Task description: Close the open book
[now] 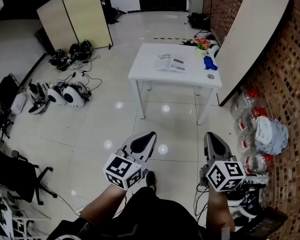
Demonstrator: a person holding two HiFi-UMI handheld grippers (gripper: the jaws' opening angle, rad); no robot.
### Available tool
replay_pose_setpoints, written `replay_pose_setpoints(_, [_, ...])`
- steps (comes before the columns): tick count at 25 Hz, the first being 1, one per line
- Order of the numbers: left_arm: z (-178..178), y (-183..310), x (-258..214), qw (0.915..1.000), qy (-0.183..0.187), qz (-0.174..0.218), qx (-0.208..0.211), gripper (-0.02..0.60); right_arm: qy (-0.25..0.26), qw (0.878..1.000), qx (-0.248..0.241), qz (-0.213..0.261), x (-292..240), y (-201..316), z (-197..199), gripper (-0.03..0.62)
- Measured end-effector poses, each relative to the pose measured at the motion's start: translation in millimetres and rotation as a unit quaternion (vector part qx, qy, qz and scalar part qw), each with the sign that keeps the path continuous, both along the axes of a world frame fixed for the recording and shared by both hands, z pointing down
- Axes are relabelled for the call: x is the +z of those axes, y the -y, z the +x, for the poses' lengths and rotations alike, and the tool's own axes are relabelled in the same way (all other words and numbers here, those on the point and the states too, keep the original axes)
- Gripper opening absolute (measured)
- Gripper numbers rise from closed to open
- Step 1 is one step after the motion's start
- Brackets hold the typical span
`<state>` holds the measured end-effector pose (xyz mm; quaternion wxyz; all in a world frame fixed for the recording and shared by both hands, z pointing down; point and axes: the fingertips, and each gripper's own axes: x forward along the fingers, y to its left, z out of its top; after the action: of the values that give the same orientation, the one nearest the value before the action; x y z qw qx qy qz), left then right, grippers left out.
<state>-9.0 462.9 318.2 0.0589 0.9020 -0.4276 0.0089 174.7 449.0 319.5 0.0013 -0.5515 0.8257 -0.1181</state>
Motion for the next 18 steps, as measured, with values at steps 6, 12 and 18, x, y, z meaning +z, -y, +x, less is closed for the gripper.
replay_pose_setpoints(6, [-69.3, 112.7, -10.1, 0.9993, -0.016, 0.015, -0.032, -0.006, -0.016, 1.000, 0.016, 0.004, -5.8, 97.4, -51.3, 0.004])
replay_pose_setpoints(12, [-94.1, 193.2, -10.3, 0.9995, -0.030, 0.009, -0.006, -0.006, -0.025, 0.999, 0.042, 0.014, -13.0, 174.8, -79.3, 0.003])
replay_pose_setpoints(18, [-89.5, 244.3, -1.0, 0.9989, -0.048, -0.005, 0.001, -0.006, -0.041, 0.999, 0.021, -0.010, -2.5, 225.3, -95.7, 0.005])
